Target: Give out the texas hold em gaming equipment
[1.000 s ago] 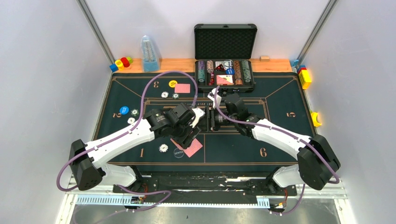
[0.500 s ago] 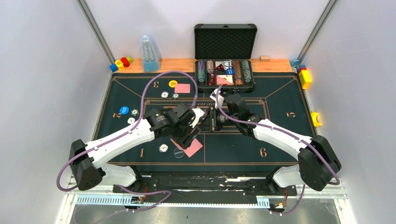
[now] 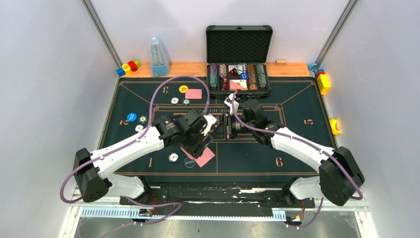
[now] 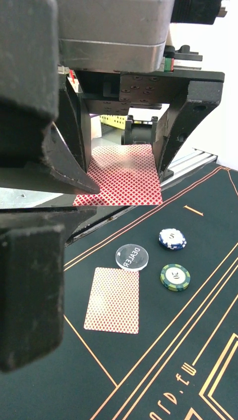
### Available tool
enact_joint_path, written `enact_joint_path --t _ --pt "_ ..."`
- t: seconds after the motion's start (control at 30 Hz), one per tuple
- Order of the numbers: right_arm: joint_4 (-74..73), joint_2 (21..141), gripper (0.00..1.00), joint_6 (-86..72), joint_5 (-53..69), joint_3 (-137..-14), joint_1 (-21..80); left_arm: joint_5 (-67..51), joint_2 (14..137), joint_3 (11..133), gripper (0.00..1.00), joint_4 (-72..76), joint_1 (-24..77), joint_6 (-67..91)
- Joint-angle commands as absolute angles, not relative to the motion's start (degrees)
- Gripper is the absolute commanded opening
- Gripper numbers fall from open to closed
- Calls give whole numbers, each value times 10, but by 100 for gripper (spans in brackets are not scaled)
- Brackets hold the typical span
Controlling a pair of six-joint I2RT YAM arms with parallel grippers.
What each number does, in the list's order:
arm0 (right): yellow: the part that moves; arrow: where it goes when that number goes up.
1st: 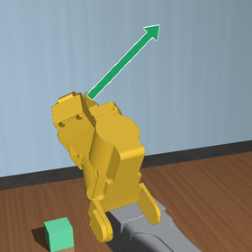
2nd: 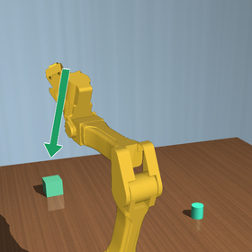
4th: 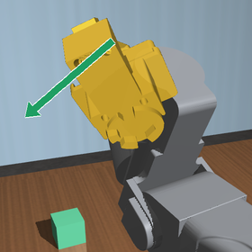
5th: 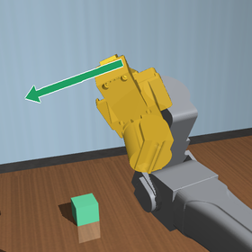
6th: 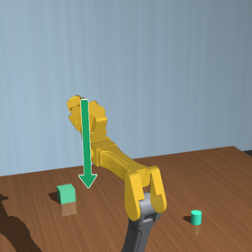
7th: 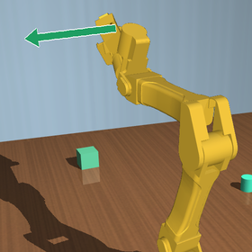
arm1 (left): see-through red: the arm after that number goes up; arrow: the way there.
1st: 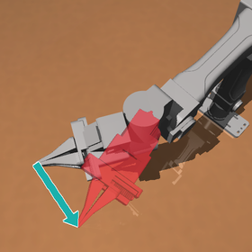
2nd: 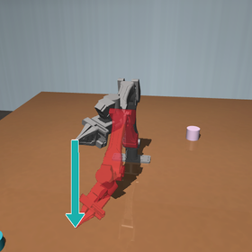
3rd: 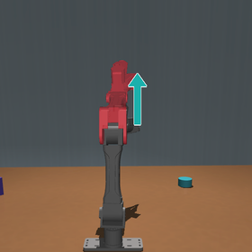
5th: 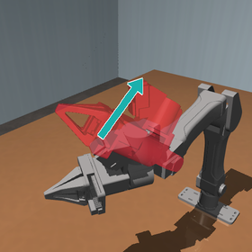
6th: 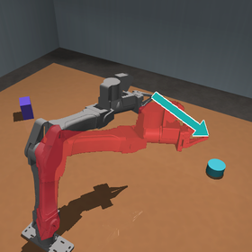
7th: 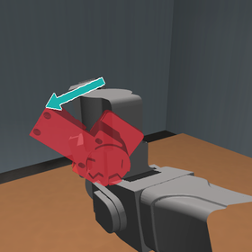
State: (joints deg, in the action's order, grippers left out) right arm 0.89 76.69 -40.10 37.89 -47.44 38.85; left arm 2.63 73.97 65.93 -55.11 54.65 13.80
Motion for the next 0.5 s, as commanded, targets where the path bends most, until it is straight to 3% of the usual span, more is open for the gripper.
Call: enact_joint_path --t 0.0,0.23,0.47 --pt "25 768 21 -402 394 -471 383 28 728 666 0 -540 548 139" --pt "50 789 45 -415 426 -472 384 25 728 668 0 -539 547 138" --pt "81 819 46 -430 456 -477 388 25 728 667 0 -539 547 138"
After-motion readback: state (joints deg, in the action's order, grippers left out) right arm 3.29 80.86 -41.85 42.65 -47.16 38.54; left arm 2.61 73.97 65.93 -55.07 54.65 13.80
